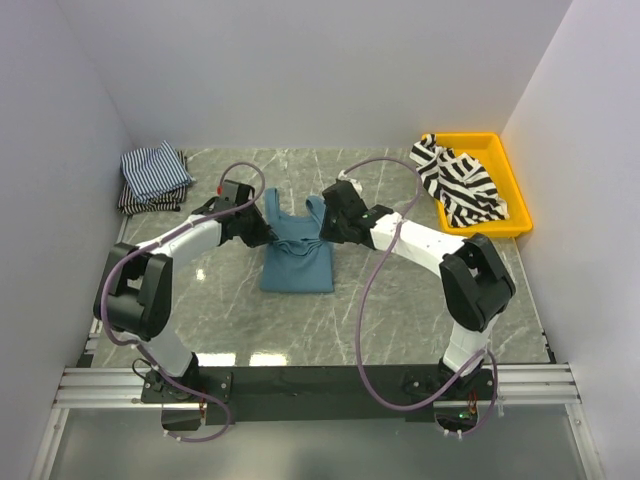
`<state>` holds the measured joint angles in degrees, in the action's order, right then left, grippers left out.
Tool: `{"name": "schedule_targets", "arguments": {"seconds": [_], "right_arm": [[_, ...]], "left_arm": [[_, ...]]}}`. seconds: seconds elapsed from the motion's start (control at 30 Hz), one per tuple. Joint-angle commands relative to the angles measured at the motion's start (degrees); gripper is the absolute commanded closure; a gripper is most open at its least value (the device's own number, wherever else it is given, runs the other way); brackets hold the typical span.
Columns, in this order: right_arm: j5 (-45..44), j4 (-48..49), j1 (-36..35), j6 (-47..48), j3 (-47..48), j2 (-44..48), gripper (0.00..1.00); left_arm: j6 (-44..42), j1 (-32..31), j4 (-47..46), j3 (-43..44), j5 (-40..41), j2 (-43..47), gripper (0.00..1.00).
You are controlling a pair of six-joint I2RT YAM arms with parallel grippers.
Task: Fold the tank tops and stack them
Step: Fold the tank top
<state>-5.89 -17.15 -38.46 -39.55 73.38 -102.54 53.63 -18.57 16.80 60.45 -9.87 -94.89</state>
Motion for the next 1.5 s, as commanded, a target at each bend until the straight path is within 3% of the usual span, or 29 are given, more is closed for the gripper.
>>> {"name": "schedule_targets", "arguments": {"seconds": [0.0,0.23,0.4,0.5,0.53,0.57,0.7,0.8,0.9,1.03,1.23,1.3,1.47], "right_arm": [[-0.35,2.91,0.22,-0.18,-1.49,4.8,0.89],[-0.17,3.08,0.22,-0.26,-1.75,5.34,0.89],[-0.26,2.38,0.22,-0.09,0.62,2.18,0.88],[-0.88,1.42,0.4,0.44,2.9,-0.28,0.76],[-1.05,1.33,0.49,0.7,3.43,-0.9,0.67],[-1.05,1.15,0.84,1.05,4.48,-1.6,0.64],[-1.14,1.06,1.98,1.93,6.15,-2.58,0.55],[-1.93,1.59,2.25,3.25,5.9,-0.3,0.53],[-2.02,2.55,1.63,4.13,3.79,2.78,0.53],[-1.41,3.61,-1.44,6.06,0.71,4.81,0.54],[-3.6,1.67,-4.87,5.72,-1.39,3.75,0.57],[-3.34,2.29,-4.87,3.7,-4.73,5.24,0.57],[-3.52,3.96,-6.54,1.23,-12.73,8.93,0.57]], "left_arm": [[-1.51,0.2,-2.56,0.29,-1.38,4.18,0.99],[-2.56,0.29,-1.86,0.11,-0.51,6.47,0.99],[-2.39,1.08,-2.38,1.69,-1.21,2.1,0.99],[-2.21,1.25,-2.74,2.66,-1.03,-1.51,0.99],[-1.95,1.43,-3.0,2.83,-0.77,-2.22,0.99],[-1.69,1.95,-3.35,2.84,-1.29,-2.92,0.96],[-0.01,3.1,-7.29,2.4,-2.52,-3.11,0.54],[-1.5,3.1,-6.61,3.89,-0.69,0.14,0.41],[-2.38,3.36,-5.11,3.72,0.64,4.35,0.36],[-2.13,3.19,-4.76,0.04,0.82,10.15,0.39],[2.27,0.29,-6.08,-12.0,1.87,18.68,0.62],[3.49,-2.69,-3.19,-15.08,6.69,20.53,0.67],[8.76,-6.91,0.07,-21.76,12.76,23.25,0.64]]}}
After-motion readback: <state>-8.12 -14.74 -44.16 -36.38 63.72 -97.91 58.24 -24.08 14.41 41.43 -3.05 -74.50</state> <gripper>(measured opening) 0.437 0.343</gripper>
